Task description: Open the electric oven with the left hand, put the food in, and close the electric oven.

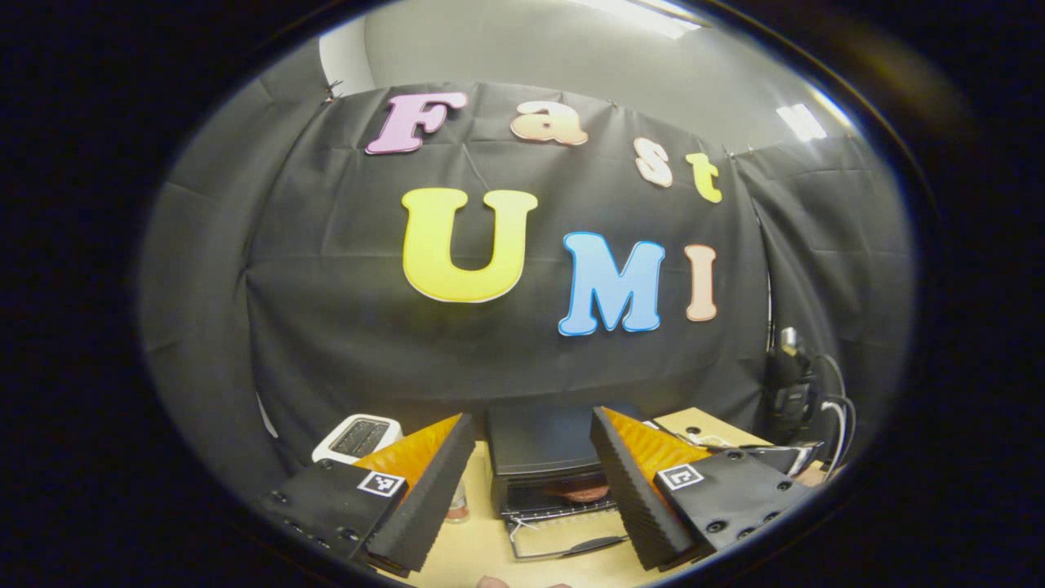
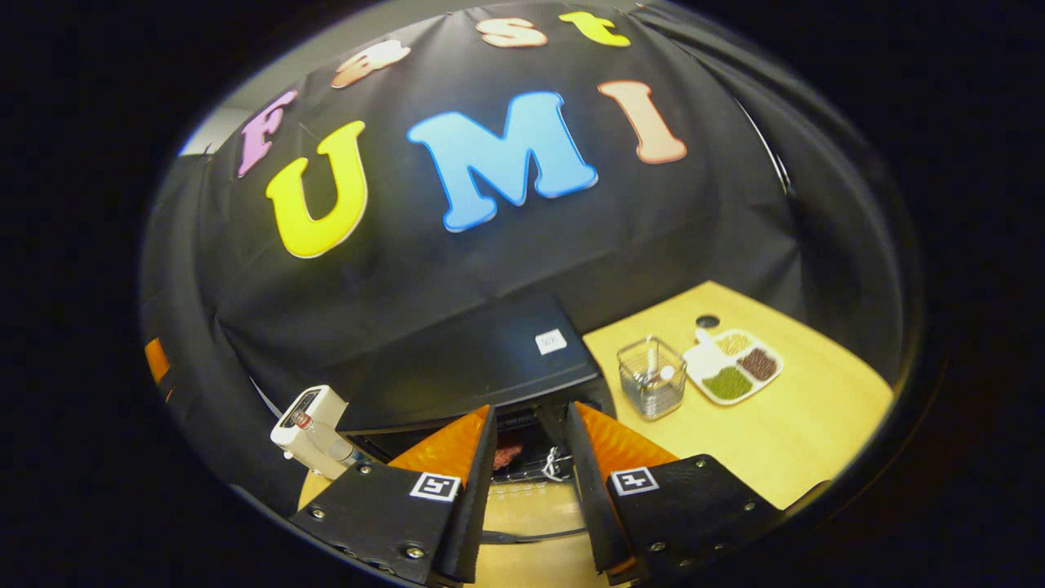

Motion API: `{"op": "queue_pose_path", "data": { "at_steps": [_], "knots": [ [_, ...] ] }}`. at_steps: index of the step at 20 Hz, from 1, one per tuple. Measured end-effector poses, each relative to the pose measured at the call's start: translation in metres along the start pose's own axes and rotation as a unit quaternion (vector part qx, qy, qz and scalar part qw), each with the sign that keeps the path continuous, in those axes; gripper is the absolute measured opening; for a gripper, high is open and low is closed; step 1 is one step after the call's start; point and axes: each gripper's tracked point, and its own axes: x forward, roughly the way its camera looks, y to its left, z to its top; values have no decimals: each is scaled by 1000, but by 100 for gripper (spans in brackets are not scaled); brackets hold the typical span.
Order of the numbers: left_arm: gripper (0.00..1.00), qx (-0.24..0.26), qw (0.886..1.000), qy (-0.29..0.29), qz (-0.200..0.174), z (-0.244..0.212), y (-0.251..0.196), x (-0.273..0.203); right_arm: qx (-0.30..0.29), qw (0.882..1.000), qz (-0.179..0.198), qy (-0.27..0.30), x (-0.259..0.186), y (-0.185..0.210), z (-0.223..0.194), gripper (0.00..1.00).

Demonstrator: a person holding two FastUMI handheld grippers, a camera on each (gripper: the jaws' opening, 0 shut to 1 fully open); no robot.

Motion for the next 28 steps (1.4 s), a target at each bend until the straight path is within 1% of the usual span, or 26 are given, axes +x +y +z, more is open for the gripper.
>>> {"op": "queue_pose_path", "data": {
  "at_steps": [1,2,3,4,7,8,9,10,12,13,14,15,16,18,21,24,28],
  "knots": [
    [100,-1,1000,1,-2,0,-9,2,-18,1000,2,-15,-11,-5,13,53],
    [89,0,1000,0,-4,2,-18,3,-34,999,3,-30,-24,-9,28,53],
    [97,1,1000,-2,-5,4,-28,4,-47,998,4,-46,-35,-14,41,53],
    [89,2,1000,-4,-6,6,-38,4,-57,997,6,-60,-46,-18,55,53],
    [89,11,1000,-12,-9,8,-67,9,-72,994,20,-86,-69,-27,86,52],
    [89,16,1000,-12,-9,8,-76,11,-75,993,21,-91,-76,-30,95,63],
    [100,18,1000,-11,-9,7,-84,13,-76,992,22,-94,-84,-34,102,59],
    [100,19,1000,-10,-9,7,-91,15,-82,992,24,-97,-89,-36,108,70],
    [100,22,1000,-10,-8,8,-102,18,-95,988,19,-123,-94,-46,125,80],
    [100,24,1000,-7,-4,6,-106,19,-99,985,16,-138,-101,-45,134,90],
    [100,26,1000,-1,1,4,-108,19,-104,984,16,-145,-103,-47,137,90],
    [100,26,1000,3,6,1,-110,20,-107,983,17,-149,-107,-50,137,81],
    [100,24,1000,6,10,-2,-112,21,-111,982,16,-153,-110,-52,139,90],
    [100,18,999,27,11,-15,-120,23,-123,980,17,-159,-111,-56,143,90],
    [100,8,997,70,11,-42,-128,28,-120,981,28,-151,-108,-57,140,90],
    [99,0,993,117,12,-71,-131,32,-110,983,30,-145,-106,-62,138,90],
    [97,-4,984,179,15,-119,-130,33,-117,982,26,-145,-100,-70,139,91]
  ]
}}
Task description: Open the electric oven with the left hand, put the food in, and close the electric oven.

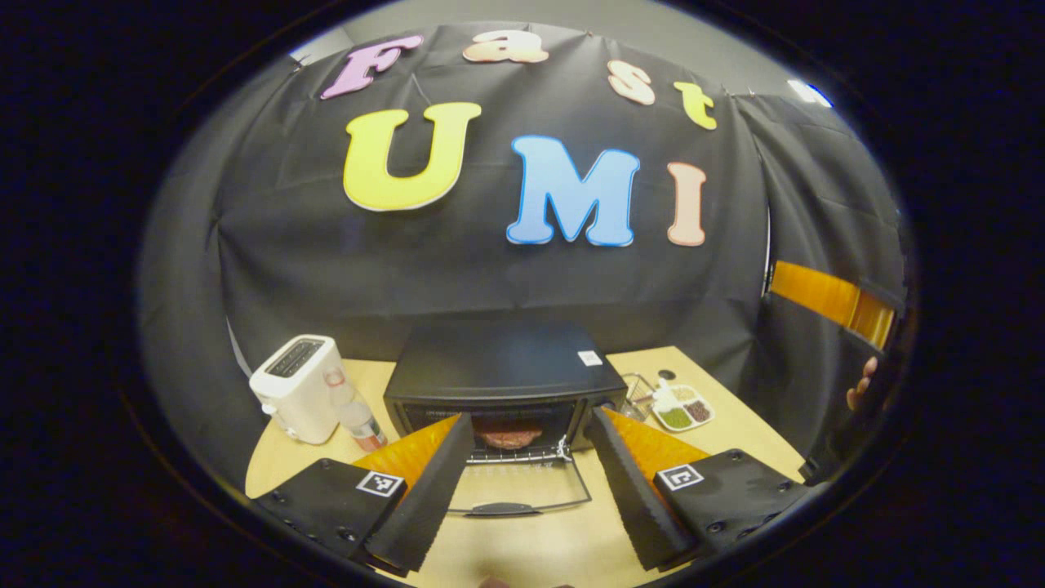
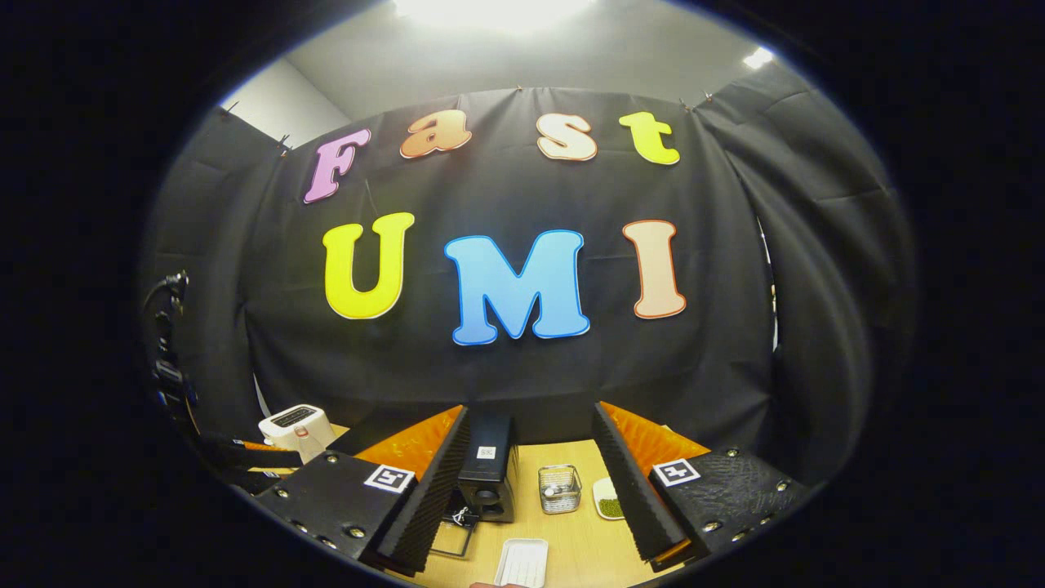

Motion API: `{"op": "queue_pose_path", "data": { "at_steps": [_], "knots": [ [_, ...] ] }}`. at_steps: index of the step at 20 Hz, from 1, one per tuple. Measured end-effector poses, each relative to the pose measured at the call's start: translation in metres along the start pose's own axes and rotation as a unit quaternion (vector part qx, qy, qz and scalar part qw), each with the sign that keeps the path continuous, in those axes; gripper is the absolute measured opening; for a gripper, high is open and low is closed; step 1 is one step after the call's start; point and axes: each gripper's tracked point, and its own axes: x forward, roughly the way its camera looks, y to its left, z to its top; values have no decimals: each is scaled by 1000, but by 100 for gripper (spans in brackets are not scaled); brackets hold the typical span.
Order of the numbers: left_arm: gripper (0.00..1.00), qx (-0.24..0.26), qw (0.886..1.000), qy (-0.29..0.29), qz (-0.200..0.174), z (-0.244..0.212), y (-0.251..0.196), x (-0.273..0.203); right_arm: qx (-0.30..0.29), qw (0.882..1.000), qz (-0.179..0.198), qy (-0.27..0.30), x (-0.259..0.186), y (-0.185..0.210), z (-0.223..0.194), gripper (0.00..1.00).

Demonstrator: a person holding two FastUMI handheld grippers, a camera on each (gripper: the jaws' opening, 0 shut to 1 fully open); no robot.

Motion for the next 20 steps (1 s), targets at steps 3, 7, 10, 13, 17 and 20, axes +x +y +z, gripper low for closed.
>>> {"op": "queue_pose_path", "data": {
  "at_steps": [3,7,10,13,17,20],
  "knots": [
    [100,-3,999,48,-1,-42,1,14,-2,1000,-5,3,-1,-9,-4,91],
    [97,-16,993,113,12,-89,6,27,-1,1000,-15,14,-4,-22,-14,91],
    [97,-38,983,180,7,-128,5,34,0,999,-25,22,-8,-31,-20,91],
    [98,-52,970,238,18,-161,8,37,3,999,-37,28,-9,-41,-26,91],
    [100,-60,952,300,19,-203,12,43,8,998,-50,43,-12,-52,-38,91],
    [100,-52,941,333,24,-227,16,49,11,997,-56,51,-12,-57,-43,91]
  ]
}}
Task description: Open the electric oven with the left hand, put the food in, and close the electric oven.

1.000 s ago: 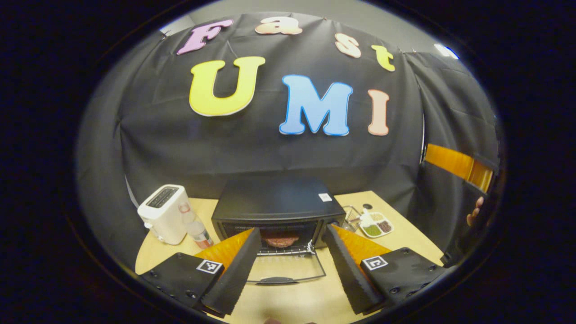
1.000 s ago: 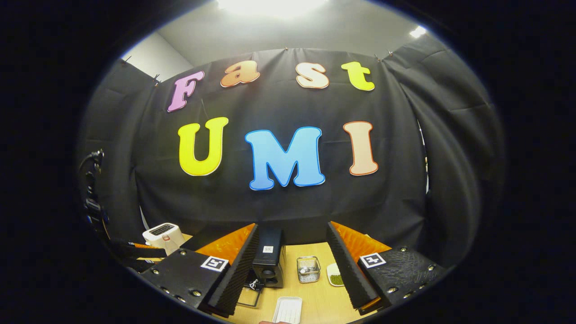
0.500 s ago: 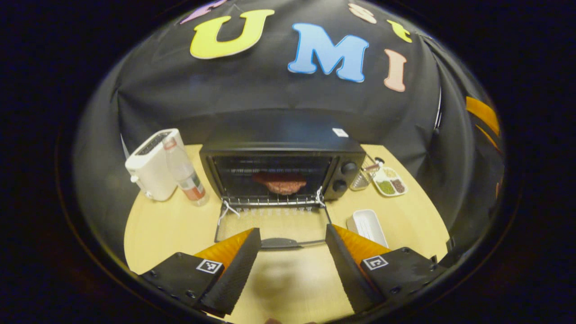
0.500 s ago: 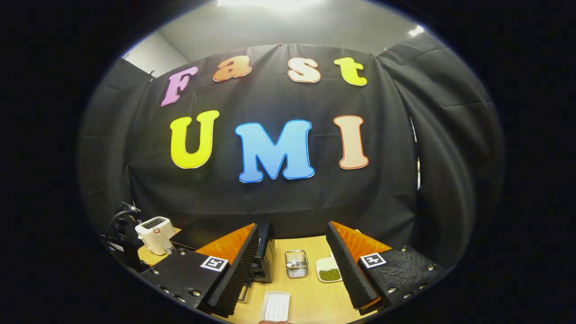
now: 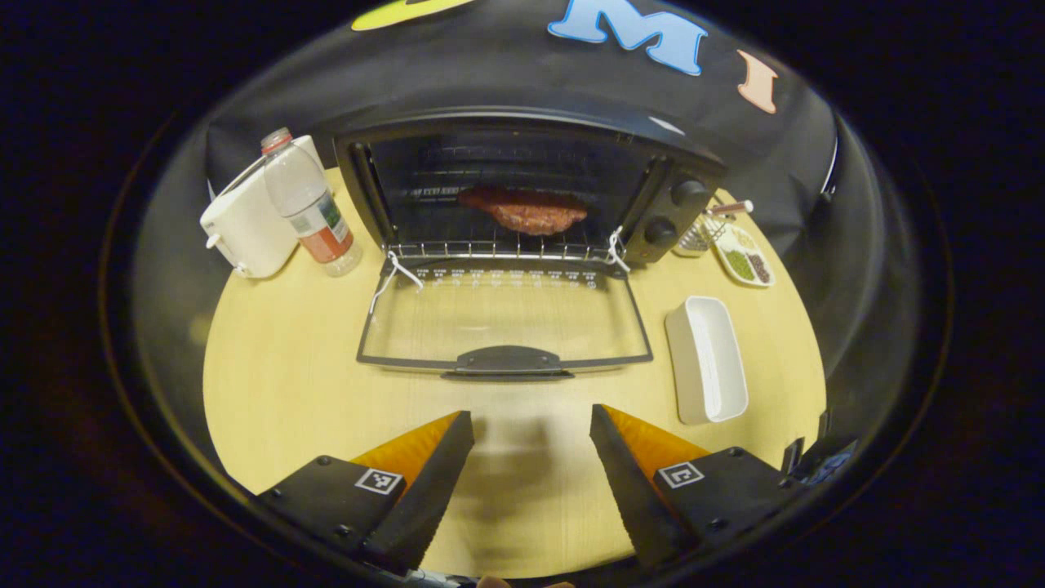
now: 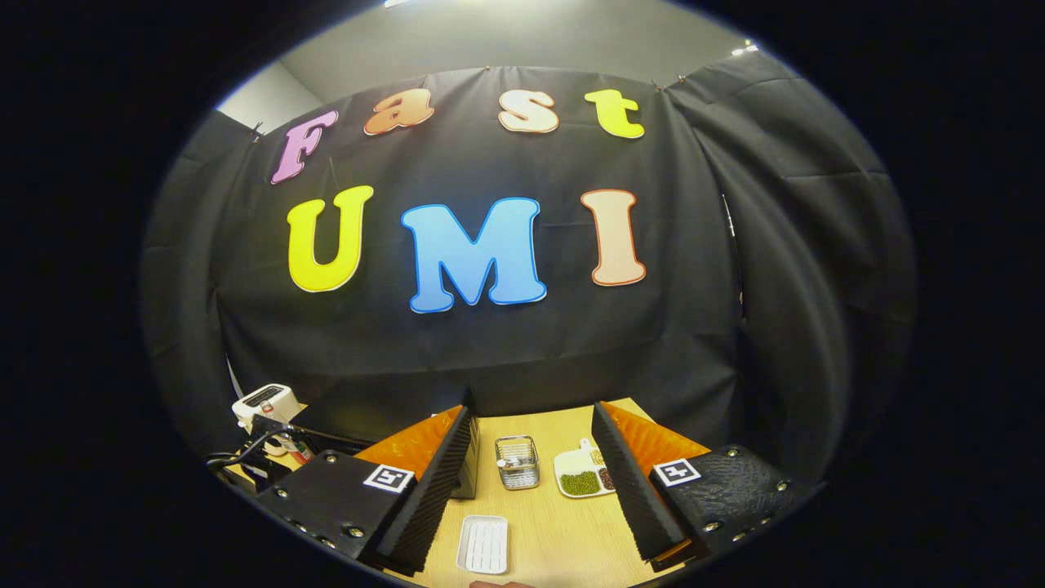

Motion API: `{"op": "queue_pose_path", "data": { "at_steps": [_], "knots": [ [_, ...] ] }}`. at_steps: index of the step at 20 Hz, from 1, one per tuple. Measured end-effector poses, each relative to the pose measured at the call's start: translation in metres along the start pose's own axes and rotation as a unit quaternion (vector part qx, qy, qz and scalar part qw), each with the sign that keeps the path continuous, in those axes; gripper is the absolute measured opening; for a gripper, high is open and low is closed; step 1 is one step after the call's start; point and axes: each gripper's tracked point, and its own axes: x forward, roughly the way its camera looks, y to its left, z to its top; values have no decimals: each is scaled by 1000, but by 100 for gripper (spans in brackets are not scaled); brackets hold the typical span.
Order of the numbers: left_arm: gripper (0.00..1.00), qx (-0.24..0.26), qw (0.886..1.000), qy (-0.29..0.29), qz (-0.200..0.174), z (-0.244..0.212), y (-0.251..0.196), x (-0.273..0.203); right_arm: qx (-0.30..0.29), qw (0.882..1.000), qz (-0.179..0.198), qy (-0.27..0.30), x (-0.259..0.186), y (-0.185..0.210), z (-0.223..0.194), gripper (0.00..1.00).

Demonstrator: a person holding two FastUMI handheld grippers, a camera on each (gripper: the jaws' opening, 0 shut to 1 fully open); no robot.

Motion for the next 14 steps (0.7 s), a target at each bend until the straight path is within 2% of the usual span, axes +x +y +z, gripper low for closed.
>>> {"op": "queue_pose_path", "data": {
  "at_steps": [1,14],
  "knots": [
    [98,0,1000,9,2,-3,2,5,0,1000,-1,2,0,-2,-2,91],
    [98,29,998,62,15,-3,20,53,-5,1000,-22,13,-2,-10,-8,91]
  ]
}}
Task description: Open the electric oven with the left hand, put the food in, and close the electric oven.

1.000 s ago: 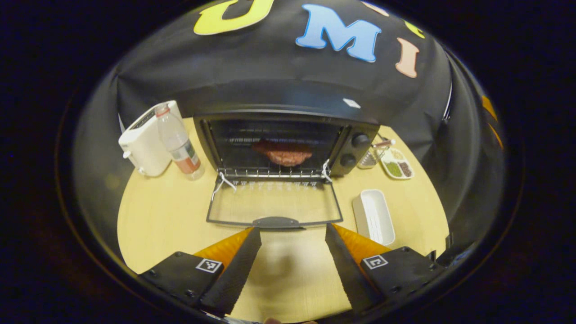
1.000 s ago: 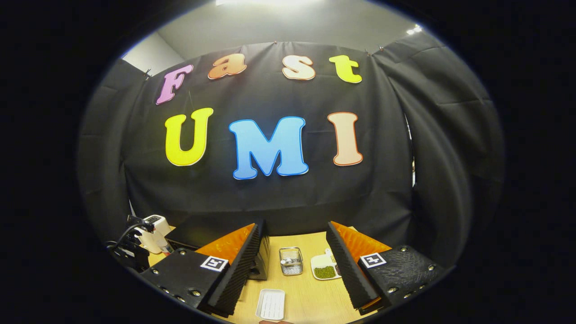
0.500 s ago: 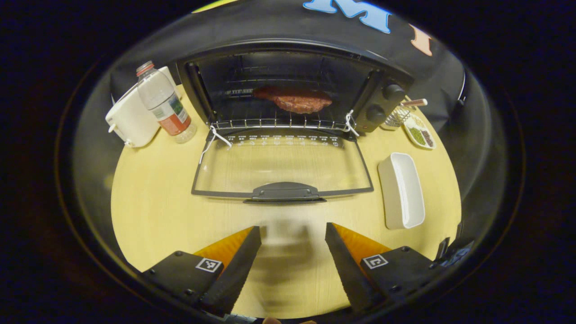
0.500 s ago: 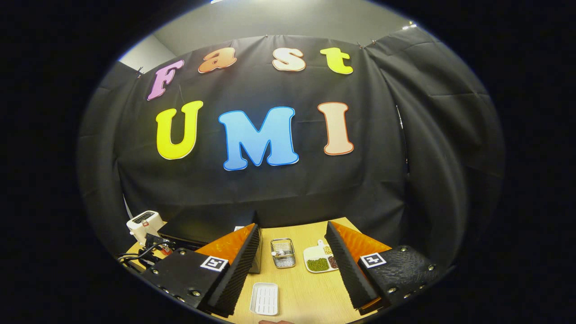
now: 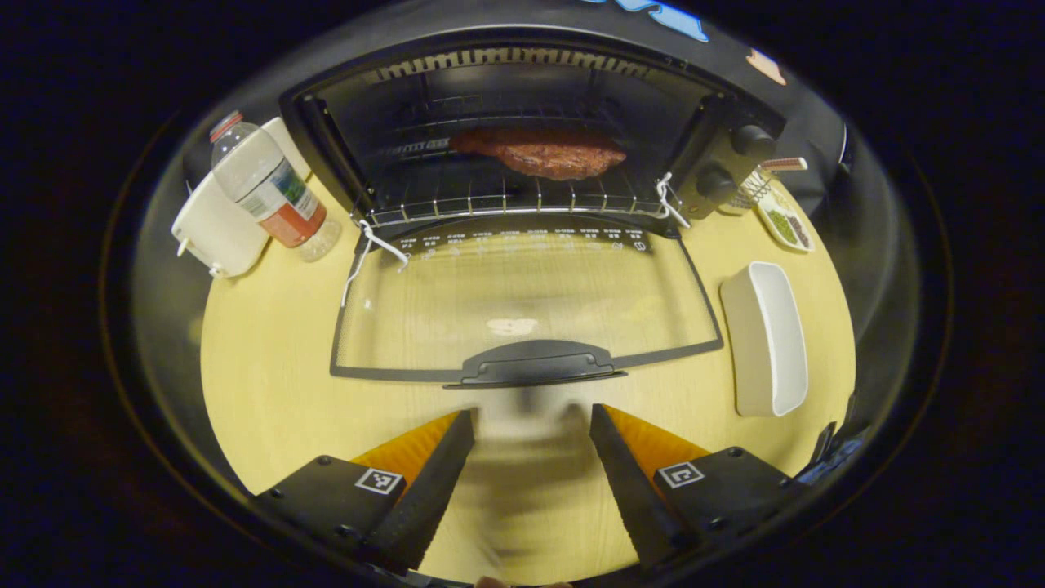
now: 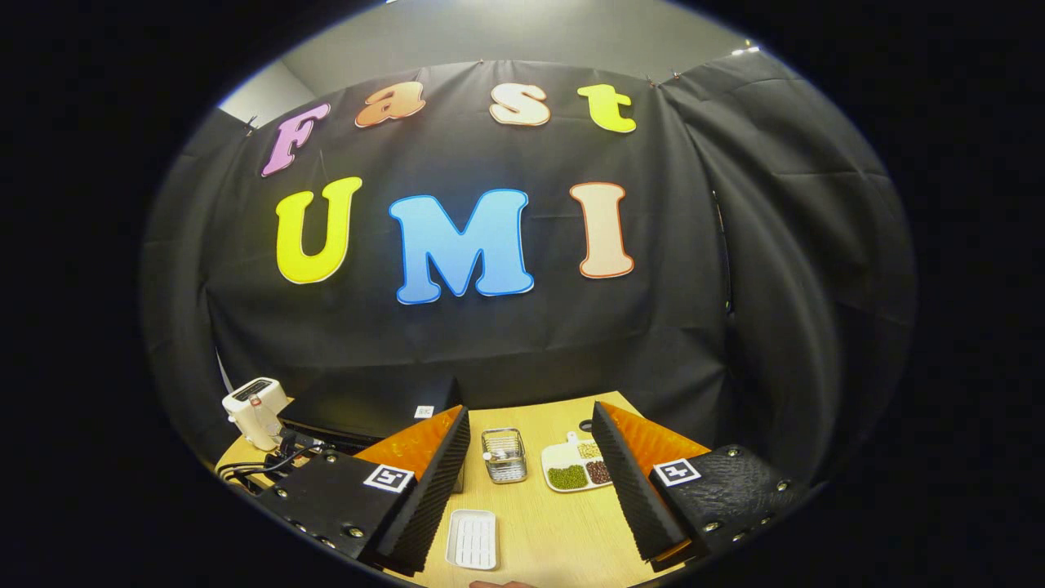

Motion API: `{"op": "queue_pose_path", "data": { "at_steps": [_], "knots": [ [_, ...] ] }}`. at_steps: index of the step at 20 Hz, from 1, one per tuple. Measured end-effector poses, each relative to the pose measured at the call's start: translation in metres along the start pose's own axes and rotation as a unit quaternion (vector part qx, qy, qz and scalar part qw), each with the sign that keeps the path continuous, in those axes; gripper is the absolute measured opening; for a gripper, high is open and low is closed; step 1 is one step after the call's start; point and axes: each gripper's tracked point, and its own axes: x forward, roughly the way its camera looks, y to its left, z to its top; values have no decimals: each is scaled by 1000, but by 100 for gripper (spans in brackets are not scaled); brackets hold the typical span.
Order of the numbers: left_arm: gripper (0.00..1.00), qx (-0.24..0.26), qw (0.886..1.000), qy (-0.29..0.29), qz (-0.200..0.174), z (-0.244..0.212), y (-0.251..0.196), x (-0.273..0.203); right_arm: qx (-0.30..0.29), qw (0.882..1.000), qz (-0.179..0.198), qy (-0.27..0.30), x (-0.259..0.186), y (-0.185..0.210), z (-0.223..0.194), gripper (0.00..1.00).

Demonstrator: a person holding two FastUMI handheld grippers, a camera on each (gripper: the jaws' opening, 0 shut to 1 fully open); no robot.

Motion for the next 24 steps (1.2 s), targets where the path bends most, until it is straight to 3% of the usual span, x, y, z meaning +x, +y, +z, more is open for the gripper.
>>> {"op": "queue_pose_path", "data": {
  "at_steps": [18,20,24],
  "knots": [
    [100,-11,1000,8,-8,10,4,16,-14,1000,-9,19,-8,10,-11,91],
    [92,-8,1000,-4,-7,10,4,10,-14,1000,-6,17,-9,11,-9,91],
    [98,-10,1000,-24,-7,13,3,-3,-14,1000,4,13,-9,19,-5,91]
  ]
}}
